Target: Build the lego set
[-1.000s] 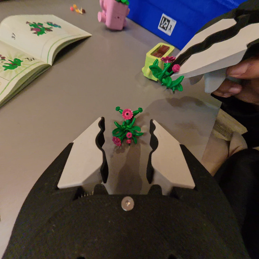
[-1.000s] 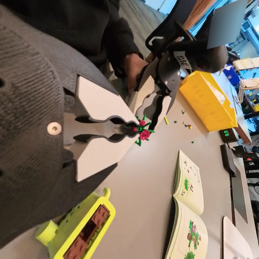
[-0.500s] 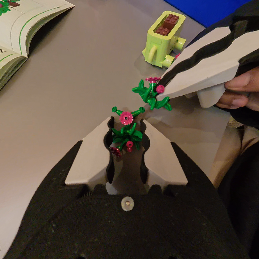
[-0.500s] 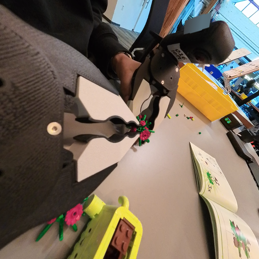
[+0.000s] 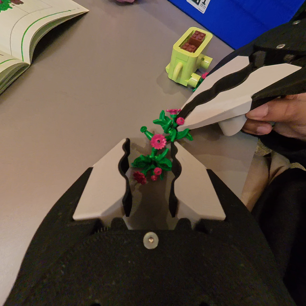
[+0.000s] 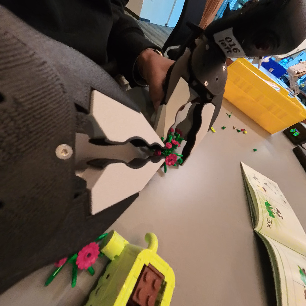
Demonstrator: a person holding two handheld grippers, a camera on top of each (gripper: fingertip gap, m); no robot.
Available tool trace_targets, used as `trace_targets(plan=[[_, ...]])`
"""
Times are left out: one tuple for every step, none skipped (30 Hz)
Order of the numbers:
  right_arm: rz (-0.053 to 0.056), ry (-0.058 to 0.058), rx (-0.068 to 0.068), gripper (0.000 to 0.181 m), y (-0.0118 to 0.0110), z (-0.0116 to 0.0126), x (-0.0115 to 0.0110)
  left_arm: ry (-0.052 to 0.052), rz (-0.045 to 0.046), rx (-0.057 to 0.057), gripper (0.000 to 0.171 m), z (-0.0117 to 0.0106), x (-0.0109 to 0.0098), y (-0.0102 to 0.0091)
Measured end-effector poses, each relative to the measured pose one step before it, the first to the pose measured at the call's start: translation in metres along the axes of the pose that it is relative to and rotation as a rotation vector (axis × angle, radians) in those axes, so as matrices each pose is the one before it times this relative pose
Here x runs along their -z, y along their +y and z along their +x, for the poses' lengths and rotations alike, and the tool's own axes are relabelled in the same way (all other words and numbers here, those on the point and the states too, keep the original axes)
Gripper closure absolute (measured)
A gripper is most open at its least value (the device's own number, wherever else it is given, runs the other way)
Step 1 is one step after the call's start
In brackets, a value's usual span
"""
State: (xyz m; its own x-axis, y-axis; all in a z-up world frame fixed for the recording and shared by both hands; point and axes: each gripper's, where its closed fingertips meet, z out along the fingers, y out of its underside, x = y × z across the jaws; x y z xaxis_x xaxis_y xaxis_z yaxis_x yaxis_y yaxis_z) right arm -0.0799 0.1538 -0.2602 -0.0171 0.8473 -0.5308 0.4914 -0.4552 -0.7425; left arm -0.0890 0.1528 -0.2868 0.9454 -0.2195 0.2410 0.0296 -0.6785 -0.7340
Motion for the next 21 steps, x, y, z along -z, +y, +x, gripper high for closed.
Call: trace_targets(plan=[[-0.0103, 0.0031, -0.001, 0.177, 0.00148, 0.00045, -0.00055, -0.0121, -0.0066, 0.0008, 0.12, -0.00179, 0.00172, 0.00249], [-0.012, 0.0033, -0.0008, 0.177, 0.00185, 0.00059, -0.00051, -0.0195, -0.00182, 0.0, 0.116, -0.00238, 0.00333, 0.00261], [-0.0148, -0.0029, -0.0013, 0.176, 0.00233, -0.00024, -0.00073, -0.0205, 0.00717, 0.0011, 0.111, -0.00181, 0.00501, 0.00171], [-0.0046, -0.0065, -0.0028, 0.177, 0.00095, -0.00092, -0.00009, -0.0141, 0.01696, 0.0021, 0.106, -0.00016, 0.00678, 0.00006], [0.0013, -0.0056, -0.0016, 0.177, 0.00016, -0.00076, 0.0004, -0.0086, 0.02788, 0.0002, 0.104, 0.00152, 0.00812, -0.00172], [0.011, -0.0048, -0.0012, 0.177, -0.0013, -0.00054, 0.00132, -0.009, 0.0308, -0.0006, 0.102, 0.00233, 0.00872, -0.00224], [0.0172, -0.0024, -0.0031, 0.177, -0.00228, 0.00014, 0.0018, -0.0083, 0.03317, -0.0048, 0.102, 0.00345, 0.00856, -0.00251], [0.0124, -0.0023, -0.005, 0.177, -0.00169, 0.00062, 0.00169, -0.0095, 0.03641, -0.0067, 0.104, 0.00437, 0.00805, -0.00248], [0.0012, 0.0007, -0.007, 0.177, -0.00017, 0.0015, 0.00101, -0.0073, 0.03928, -0.007, 0.108, 0.0055, 0.00698, -0.0021], [-0.0033, -0.0002, -0.0072, 0.177, 0.0004, 0.00113, 0.00019, -0.0003, 0.03545, -0.0035, 0.115, 0.00747, 0.00563, -0.00113], [-0.0016, -0.002, -0.0037, 0.177, 0.00019, 0.00016, -0.00021, 0.0122, 0.03283, -0.001, 0.121, 0.00999, 0.00396, -0.00046], [-0.0082, 0.002, 0.0024, 0.177, 0.00098, 0.00001, -0.00083, 0.0165, 0.01796, 0.0001, 0.125, 0.01018, 0.00204, 0.0013], [-0.0098, 0.0054, 0.0074, 0.177, 0.00124, -0.00016, -0.00123, 0.0161, -0.00163, 0.0025, 0.133, 0.00868, 0.00011, 0.00334], [-0.0044, 0.0072, 0.0092, 0.177, 0.00046, -0.00024, -0.00102, 0.0026, -0.01311, 0.0117, 0.135, 0.00451, -0.00195, 0.00414], [0.0027, 0.0061, 0.0065, 0.177, -0.00055, -0.00032, -0.00092, -0.007, -0.01669, 0.0181, 0.135, 0.00067, -0.00371, 0.00391], [0.005, 0.0058, 0.0048, 0.177, -0.00114, -0.00021, -0.00092, 0.0069, -0.0127, 0.0142, 0.135, 0.001, -0.00449, 0.00271], [0.0041, 0.0031, 0.0058, 0.177, -0.00108, -0.00059, -0.00105, -0.0007, -0.01688, 0.0198, 0.134, -0.00146, -0.00441, 0.00276], [-0.0018, -0.0011, 0.0047, 0.177, -0.00024, -0.00099, -0.00146, -0.0087, -0.02323, 0.0214, 0.133, -0.00342, -0.00422, 0.00308], [-0.0062, -0.0055, 0.0021, 0.177, 0.00064, -0.0016, -0.00164, -0.0048, -0.0249, 0.0194, 0.133, -0.00327, -0.00373, 0.00311], [-0.0096, -0.0072, 0.0014, 0.177, 0.00139, -0.00196, -0.0017, -0.0036, -0.02062, 0.0209, 0.133, -0.00321, -0.00293, 0.00234], [-0.0122, -0.0076, 0.003, 0.177, 0.00196, -0.00225, -0.00155, -0.0059, -0.0125, 0.0206, 0.132, -0.00341, -0.00165, 0.00135]])
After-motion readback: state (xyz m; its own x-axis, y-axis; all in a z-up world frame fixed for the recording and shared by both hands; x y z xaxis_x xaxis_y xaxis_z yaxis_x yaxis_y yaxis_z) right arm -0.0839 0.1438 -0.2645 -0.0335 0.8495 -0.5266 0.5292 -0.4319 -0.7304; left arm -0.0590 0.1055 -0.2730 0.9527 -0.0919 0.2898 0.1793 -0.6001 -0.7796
